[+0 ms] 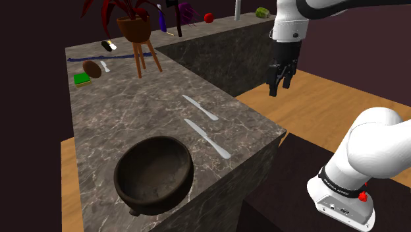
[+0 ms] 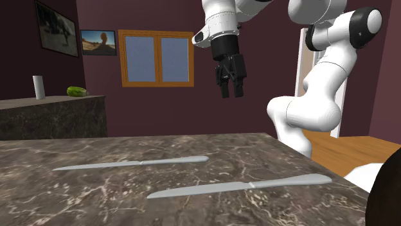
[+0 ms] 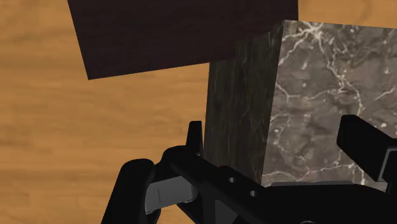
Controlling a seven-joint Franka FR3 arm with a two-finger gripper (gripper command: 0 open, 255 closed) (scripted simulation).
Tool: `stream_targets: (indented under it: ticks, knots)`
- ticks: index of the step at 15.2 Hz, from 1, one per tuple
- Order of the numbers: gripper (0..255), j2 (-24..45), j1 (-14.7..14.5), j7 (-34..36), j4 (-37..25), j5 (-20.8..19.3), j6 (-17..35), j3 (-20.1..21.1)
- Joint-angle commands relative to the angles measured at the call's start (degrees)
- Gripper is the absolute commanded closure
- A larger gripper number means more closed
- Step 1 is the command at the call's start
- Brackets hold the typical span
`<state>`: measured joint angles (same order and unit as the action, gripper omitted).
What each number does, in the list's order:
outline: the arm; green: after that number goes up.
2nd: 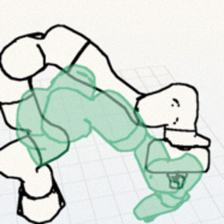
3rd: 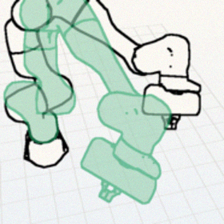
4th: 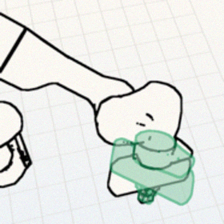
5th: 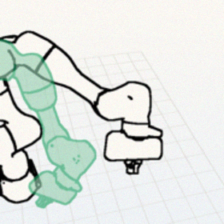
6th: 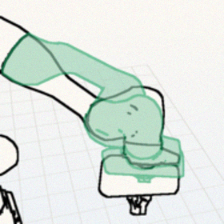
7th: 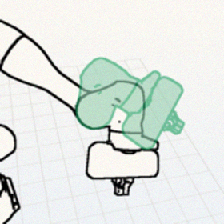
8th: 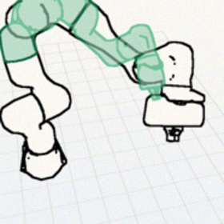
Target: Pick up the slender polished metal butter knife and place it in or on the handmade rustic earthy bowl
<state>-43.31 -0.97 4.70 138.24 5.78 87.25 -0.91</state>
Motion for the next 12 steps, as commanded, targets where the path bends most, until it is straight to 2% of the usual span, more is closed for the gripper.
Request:
stream_targets:
  ticks: [1,12]
  knots:
    - [0,0.0,0.0,0.0,0.0,0.0,0.0,0.0]
    - [0,10.2,-4.3,13.3,-2.7,8.7,14.0,12.1]
